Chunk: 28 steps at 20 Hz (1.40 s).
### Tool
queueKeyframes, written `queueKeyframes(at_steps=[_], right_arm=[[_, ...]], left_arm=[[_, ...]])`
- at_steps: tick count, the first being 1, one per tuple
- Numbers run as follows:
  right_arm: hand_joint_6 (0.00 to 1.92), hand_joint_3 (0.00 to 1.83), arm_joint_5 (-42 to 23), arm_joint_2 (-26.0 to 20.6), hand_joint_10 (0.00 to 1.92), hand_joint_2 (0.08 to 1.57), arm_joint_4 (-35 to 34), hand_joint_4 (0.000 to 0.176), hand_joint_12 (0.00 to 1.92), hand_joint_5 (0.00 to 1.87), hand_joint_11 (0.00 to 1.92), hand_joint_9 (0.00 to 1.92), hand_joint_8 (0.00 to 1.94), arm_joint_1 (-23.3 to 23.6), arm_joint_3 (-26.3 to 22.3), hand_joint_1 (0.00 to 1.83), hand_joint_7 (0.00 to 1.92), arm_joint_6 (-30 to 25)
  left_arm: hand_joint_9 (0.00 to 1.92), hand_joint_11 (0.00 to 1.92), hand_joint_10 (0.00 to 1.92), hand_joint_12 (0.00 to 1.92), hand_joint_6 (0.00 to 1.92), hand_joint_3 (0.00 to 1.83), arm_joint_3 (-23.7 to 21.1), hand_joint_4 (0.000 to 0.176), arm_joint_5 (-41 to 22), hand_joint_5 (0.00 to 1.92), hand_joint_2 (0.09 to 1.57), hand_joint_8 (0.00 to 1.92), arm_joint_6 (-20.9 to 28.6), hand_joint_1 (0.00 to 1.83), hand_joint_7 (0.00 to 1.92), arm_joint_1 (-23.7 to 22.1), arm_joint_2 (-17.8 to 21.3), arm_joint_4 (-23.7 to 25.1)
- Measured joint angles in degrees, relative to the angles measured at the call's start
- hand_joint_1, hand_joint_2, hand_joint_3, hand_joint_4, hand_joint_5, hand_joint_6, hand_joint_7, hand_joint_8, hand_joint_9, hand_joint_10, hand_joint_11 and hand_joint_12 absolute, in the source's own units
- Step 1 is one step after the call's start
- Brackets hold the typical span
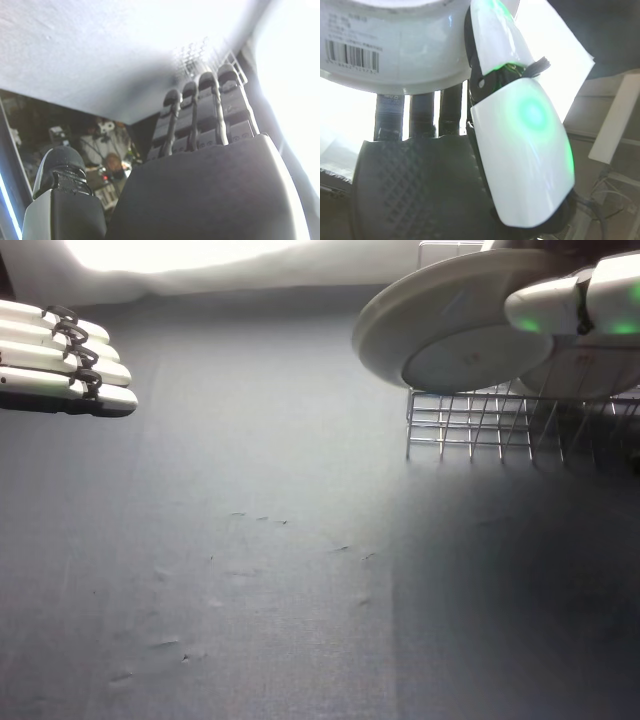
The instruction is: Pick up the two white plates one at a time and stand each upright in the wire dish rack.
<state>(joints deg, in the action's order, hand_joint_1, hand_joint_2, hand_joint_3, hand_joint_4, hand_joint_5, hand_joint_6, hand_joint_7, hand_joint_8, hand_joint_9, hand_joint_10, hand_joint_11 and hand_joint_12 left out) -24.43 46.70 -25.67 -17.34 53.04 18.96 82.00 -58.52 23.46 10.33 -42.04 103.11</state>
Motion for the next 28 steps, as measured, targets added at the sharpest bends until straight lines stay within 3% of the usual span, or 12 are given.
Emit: queueKeyframes(at_steps=[10,14,18,20,21,22,23,24,25,26,27,28], right_arm=[[1.15,0.00,-1.5,0.0,1.30,1.15,0.1,0.000,1.26,0.83,0.69,0.84,1.05,-4.2,3.7,1.36,0.92,0.1],[1.16,0.00,-2.9,0.0,1.31,1.15,3.2,0.000,1.27,0.83,0.69,0.82,1.03,-5.9,4.4,1.36,0.93,0.2],[1.26,0.00,-4.4,0.1,1.37,1.18,5.6,0.000,1.29,0.79,0.65,0.78,1.09,-8.0,5.4,1.35,0.88,0.5],[1.36,0.00,-4.5,0.1,1.43,1.20,5.6,0.000,1.28,0.68,0.58,0.77,1.15,-8.6,5.9,1.35,0.85,0.7],[1.40,0.00,-4.3,0.1,0.54,1.22,5.6,0.000,1.22,0.69,0.55,0.79,1.20,-8.7,5.9,1.18,0.86,0.8],[1.40,0.00,-4.3,0.1,0.54,1.22,5.7,0.000,1.22,0.69,0.55,0.79,1.20,-8.7,5.9,1.18,0.86,0.9],[1.33,0.00,-4.4,0.1,0.39,1.23,5.8,0.000,1.20,0.74,0.51,0.81,0.58,-8.7,5.9,1.12,0.79,0.9],[1.33,0.00,-4.5,0.1,0.27,1.24,5.9,0.000,1.17,0.73,0.48,0.82,0.25,-8.7,5.9,1.10,0.84,0.9],[1.33,0.00,-4.5,0.2,0.18,1.24,6.2,0.000,1.15,0.74,0.48,0.84,0.11,-8.7,5.9,1.10,0.88,0.9],[0.63,0.00,-4.5,0.2,0.14,1.19,6.6,0.000,1.13,0.65,0.46,0.85,0.05,-8.7,5.9,1.17,0.87,0.9],[0.28,0.00,-4.6,0.2,0.09,1.18,7.1,0.000,1.10,0.72,0.45,0.86,0.02,-8.7,5.9,1.16,0.88,0.9],[0.12,0.00,-5.0,0.2,0.05,1.19,7.3,0.000,1.09,0.74,0.41,0.85,0.00,-8.7,5.9,1.13,0.85,1.0]], left_arm=[[0.02,0.02,0.01,0.01,0.01,0.00,-0.6,0.000,0.0,0.05,1.03,0.01,1.0,0.00,0.03,-0.1,0.0,0.0],[0.03,0.01,0.01,0.01,0.01,0.00,-0.6,0.000,-0.1,0.06,1.03,0.01,1.0,0.00,0.04,-0.1,0.0,0.0],[0.00,0.00,0.00,0.00,0.00,0.00,-0.6,0.000,-0.1,0.04,1.03,0.00,1.1,0.00,0.03,-0.2,0.0,0.0],[0.01,0.00,0.00,0.00,0.00,0.00,-0.6,0.000,-0.1,0.05,1.03,0.00,1.1,0.00,0.03,-0.2,0.0,0.0],[0.01,0.00,0.00,0.00,0.00,0.00,-0.6,0.000,-0.2,0.05,1.04,0.00,1.1,0.00,0.03,-0.2,0.0,0.1],[0.01,0.00,0.00,0.00,0.00,0.00,-0.6,0.000,-0.2,0.05,1.04,0.00,1.1,0.00,0.03,-0.2,0.0,0.2],[0.02,0.01,0.01,0.00,0.01,0.00,-0.6,0.000,-0.2,0.06,1.04,0.01,1.1,0.00,0.04,-0.2,0.0,0.3],[0.02,0.01,0.01,0.00,0.01,0.00,-0.6,0.000,-0.2,0.06,1.04,0.01,1.1,0.00,0.04,-0.2,0.0,0.4],[0.02,0.01,0.00,0.00,0.00,0.00,-0.6,0.000,-0.2,0.06,1.04,0.00,1.1,0.00,0.04,-0.2,0.0,0.4],[0.01,0.00,0.00,0.00,0.00,0.00,-0.6,0.000,-0.2,0.04,1.04,0.00,1.1,0.00,0.02,-0.2,0.0,0.5],[0.00,0.00,0.00,0.00,0.00,0.00,-0.6,0.000,-0.2,0.04,1.04,0.00,1.1,0.00,0.02,-0.2,0.0,0.5],[0.00,0.00,0.00,0.00,0.00,0.01,-0.6,0.000,-0.2,0.04,1.05,0.00,1.1,0.00,0.02,-0.2,0.0,0.5]])
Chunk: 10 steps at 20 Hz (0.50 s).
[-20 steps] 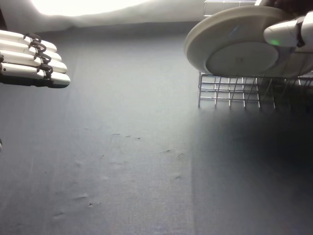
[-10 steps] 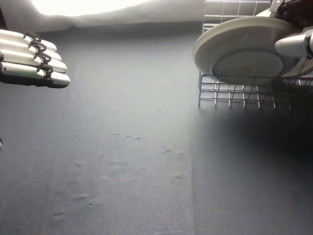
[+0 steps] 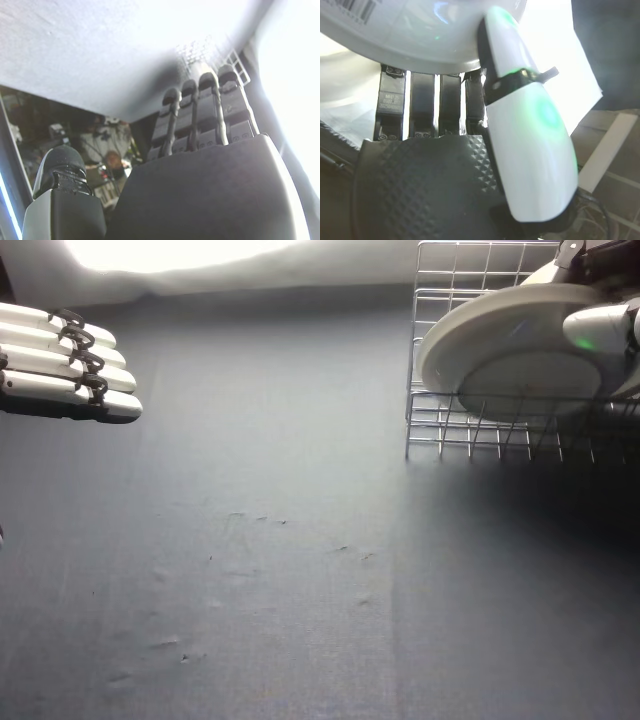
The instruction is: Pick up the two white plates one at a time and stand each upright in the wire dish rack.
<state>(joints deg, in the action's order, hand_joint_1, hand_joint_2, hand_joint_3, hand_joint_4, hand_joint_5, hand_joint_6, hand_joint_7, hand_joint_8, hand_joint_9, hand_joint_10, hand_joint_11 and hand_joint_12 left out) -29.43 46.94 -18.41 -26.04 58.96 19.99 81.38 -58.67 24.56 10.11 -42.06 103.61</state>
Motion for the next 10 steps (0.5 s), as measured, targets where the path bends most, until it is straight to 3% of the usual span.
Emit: queueKeyframes(at_steps=[5,7,8,9,10], right_arm=[[0.00,0.00,-1.2,0.0,0.00,1.13,1.2,0.000,1.09,0.64,0.21,0.69,0.00,0.0,0.0,1.07,0.69,0.4],[0.00,0.00,-1.8,0.0,0.00,1.14,3.5,0.000,1.14,0.49,0.04,0.51,0.00,0.0,0.0,0.99,0.52,0.4],[0.00,0.00,-2.1,0.0,0.00,1.14,5.4,0.000,1.11,0.42,0.01,0.42,0.00,0.0,0.0,0.94,0.44,0.4],[0.00,0.00,-2.5,0.0,0.00,1.13,7.6,0.000,0.82,0.24,0.00,0.23,0.00,0.0,-0.2,0.66,0.25,0.4],[0.00,0.00,-2.7,0.0,0.00,1.13,8.5,0.000,0.82,0.24,0.00,0.23,0.00,0.1,-0.5,0.66,0.25,0.4]], left_arm=[[0.00,0.00,0.00,0.00,0.00,0.00,0.0,0.000,-0.1,0.04,1.04,0.00,0.2,0.00,0.02,-0.1,-0.3,0.4],[0.00,0.00,0.00,0.00,0.00,0.00,0.0,0.000,-0.1,0.04,1.05,0.00,0.4,0.00,0.02,-0.1,-0.3,0.5],[0.00,0.00,0.00,0.00,0.00,0.00,0.0,0.000,-0.1,0.04,1.05,0.00,0.4,0.00,0.02,-0.1,-0.3,0.5],[0.00,0.00,0.00,0.00,0.00,0.00,0.0,0.000,-0.1,0.03,1.05,0.00,0.4,0.00,0.01,-0.1,-0.3,0.5],[0.00,0.00,0.00,0.00,0.00,0.00,0.0,0.000,-0.1,0.03,1.05,0.00,0.4,0.00,0.01,-0.1,-0.3,0.5]])
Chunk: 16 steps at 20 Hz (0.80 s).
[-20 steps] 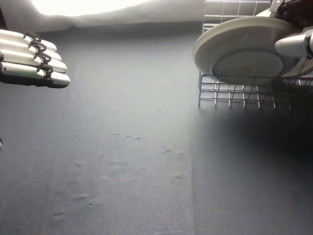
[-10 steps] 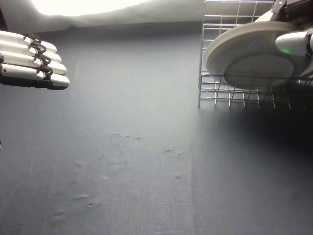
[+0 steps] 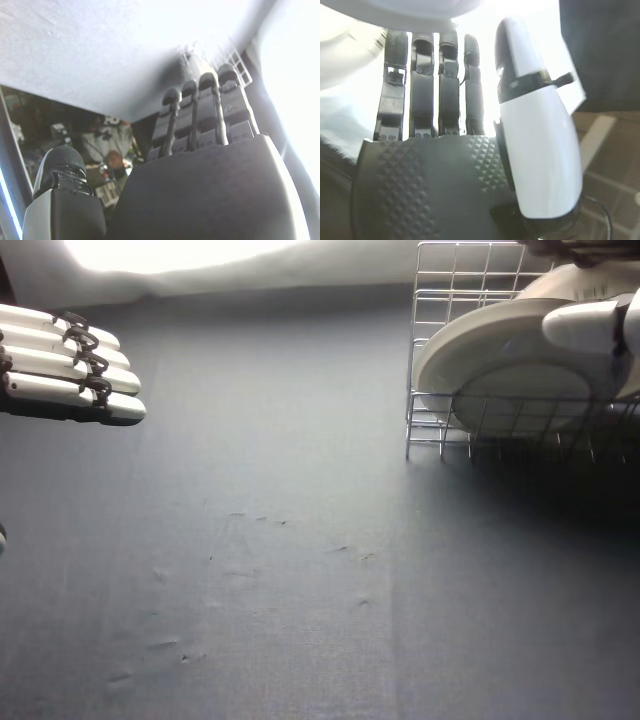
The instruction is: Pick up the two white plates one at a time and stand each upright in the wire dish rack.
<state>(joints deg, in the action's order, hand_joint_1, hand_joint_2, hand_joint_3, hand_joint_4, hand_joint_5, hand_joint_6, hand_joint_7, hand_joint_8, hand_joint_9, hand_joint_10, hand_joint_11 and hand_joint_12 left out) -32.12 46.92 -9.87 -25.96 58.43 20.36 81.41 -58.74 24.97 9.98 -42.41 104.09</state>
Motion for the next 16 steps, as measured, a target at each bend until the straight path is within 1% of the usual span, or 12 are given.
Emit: queueKeyframes(at_steps=[1,2,3,4,5,9,10,12,13,14,15,16], right_arm=[[0.00,0.01,-0.2,0.0,0.00,1.16,2.8,0.000,0.48,0.09,0.00,0.08,0.00,0.0,-0.8,0.35,0.09,0.0],[0.00,0.00,-0.2,0.0,0.00,1.14,4.5,0.000,0.33,0.08,0.00,0.05,0.00,0.1,-1.2,0.24,0.07,0.0],[0.00,0.00,-0.5,0.0,0.00,1.14,7.1,0.000,0.33,0.08,0.00,0.05,0.00,0.1,-1.7,0.24,0.07,-0.2],[0.00,0.00,-1.2,0.0,0.00,1.14,11.1,0.000,0.21,0.06,0.00,0.02,0.00,0.1,-2.1,0.14,0.04,-0.4],[0.00,0.00,-1.4,0.0,0.00,1.10,15.2,0.000,0.02,0.00,0.00,0.00,0.00,0.6,-2.5,0.00,0.00,-0.4],[0.00,0.00,-3.8,0.0,0.00,1.07,26.7,0.000,0.00,0.00,0.00,0.00,0.00,2.1,-2.7,0.00,0.00,-0.6],[0.00,0.00,-4.5,0.0,0.00,1.05,30.5,0.000,0.00,0.00,0.00,0.00,0.00,2.1,-2.7,0.00,0.00,-0.6],[0.00,0.00,-5.9,-0.1,0.00,1.05,38.8,0.000,0.00,0.00,0.00,0.00,0.00,2.2,-2.7,0.00,0.00,-0.7],[0.00,0.00,-7.3,-0.2,0.00,1.07,44.2,0.000,0.00,0.00,0.00,0.00,0.00,2.3,-2.7,0.00,0.00,-0.7],[0.00,0.00,-8.4,-0.3,0.00,1.08,47.9,0.000,0.00,0.00,0.00,0.00,0.00,2.4,-2.5,0.00,0.00,-0.7],[0.00,0.00,-10.5,-0.3,0.00,1.08,54.1,0.000,0.00,0.00,0.00,0.00,0.00,3.1,-1.5,0.00,0.00,-0.5],[0.00,0.00,-12.4,-0.3,0.00,1.09,58.5,0.000,0.00,0.00,0.00,0.00,0.00,3.4,-0.9,0.00,0.00,-0.4]], left_arm=[[0.00,0.00,0.00,0.00,0.00,0.00,0.0,0.000,0.0,0.02,1.05,0.00,0.0,0.00,0.01,0.0,0.0,0.0],[0.00,0.00,0.00,0.00,0.00,0.00,0.0,0.000,0.0,0.03,1.05,0.00,0.0,0.00,0.01,0.0,0.0,0.0],[0.00,0.00,0.00,0.00,0.00,0.00,0.0,0.000,0.0,0.03,1.05,0.00,0.0,0.00,0.01,0.0,0.0,0.0],[0.00,0.00,0.00,0.00,0.01,0.01,0.0,0.000,0.0,0.04,1.05,0.00,0.0,0.00,0.02,0.0,0.0,0.0],[0.00,0.00,0.00,0.00,0.00,0.00,0.0,0.000,-0.1,0.03,1.05,0.00,0.2,0.00,0.01,-0.2,0.0,0.1],[0.01,0.01,0.00,0.00,0.00,0.00,0.3,0.000,-0.8,0.03,1.05,0.00,0.4,0.00,0.02,-1.3,-0.2,0.3],[0.00,0.00,0.00,0.00,0.00,0.00,0.3,0.000,-0.7,0.03,1.04,0.00,0.4,0.00,0.01,-1.8,-0.3,0.3],[0.00,0.00,0.00,0.00,0.00,0.00,0.2,0.000,-0.9,0.03,1.04,0.00,0.7,0.00,0.02,-1.9,-0.5,-0.2],[0.00,0.00,0.00,0.00,0.01,0.00,-0.3,0.000,-1.0,0.04,1.05,0.00,0.7,0.00,0.02,-1.9,-0.5,0.1],[0.00,0.00,0.00,0.00,0.00,0.00,-1.0,0.000,-0.9,0.03,1.05,0.00,0.7,0.00,0.02,-1.9,-0.3,0.4],[0.00,0.00,0.00,0.00,0.00,0.00,-1.6,0.000,-1.4,0.03,1.05,0.00,0.9,0.00,0.02,-1.9,-0.3,0.3],[0.00,0.00,0.00,0.00,0.00,0.00,-2.0,0.000,-2.0,0.02,1.05,0.00,1.1,0.00,0.01,-2.1,-0.3,0.3]])
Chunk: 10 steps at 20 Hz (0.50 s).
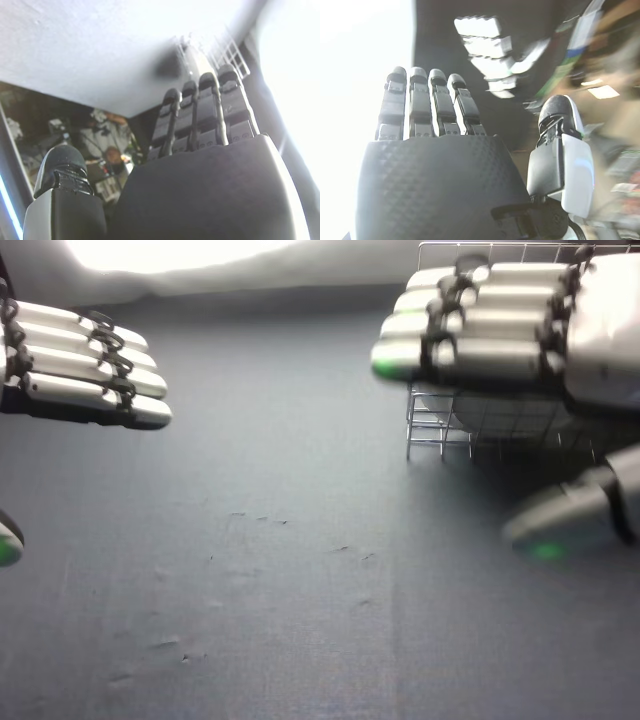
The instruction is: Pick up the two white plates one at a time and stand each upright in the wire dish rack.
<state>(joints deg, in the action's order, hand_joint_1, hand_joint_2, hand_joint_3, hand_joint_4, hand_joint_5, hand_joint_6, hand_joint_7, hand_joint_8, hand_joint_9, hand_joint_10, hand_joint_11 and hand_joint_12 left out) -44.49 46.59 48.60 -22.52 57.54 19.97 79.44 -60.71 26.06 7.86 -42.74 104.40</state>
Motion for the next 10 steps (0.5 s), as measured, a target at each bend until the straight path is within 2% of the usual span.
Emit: queueKeyframes(at_steps=[6,10], right_arm=[[0.00,0.01,-4.8,-0.1,0.00,1.12,11.3,0.000,0.00,0.00,0.00,0.00,0.00,1.9,3.2,0.00,0.00,1.9],[0.00,0.01,-6.0,-1.0,0.00,1.12,11.7,0.000,0.00,0.00,0.00,0.00,0.00,2.2,5.0,0.00,0.00,2.4]], left_arm=[[0.02,0.02,0.00,0.01,0.00,0.01,-0.9,0.000,-0.2,0.04,1.06,0.00,0.4,0.00,0.03,-0.9,0.4,0.7],[0.02,0.02,0.00,0.01,0.00,0.00,-0.9,0.000,-0.7,0.04,1.05,0.00,0.5,0.00,0.03,-0.9,0.4,1.1]])
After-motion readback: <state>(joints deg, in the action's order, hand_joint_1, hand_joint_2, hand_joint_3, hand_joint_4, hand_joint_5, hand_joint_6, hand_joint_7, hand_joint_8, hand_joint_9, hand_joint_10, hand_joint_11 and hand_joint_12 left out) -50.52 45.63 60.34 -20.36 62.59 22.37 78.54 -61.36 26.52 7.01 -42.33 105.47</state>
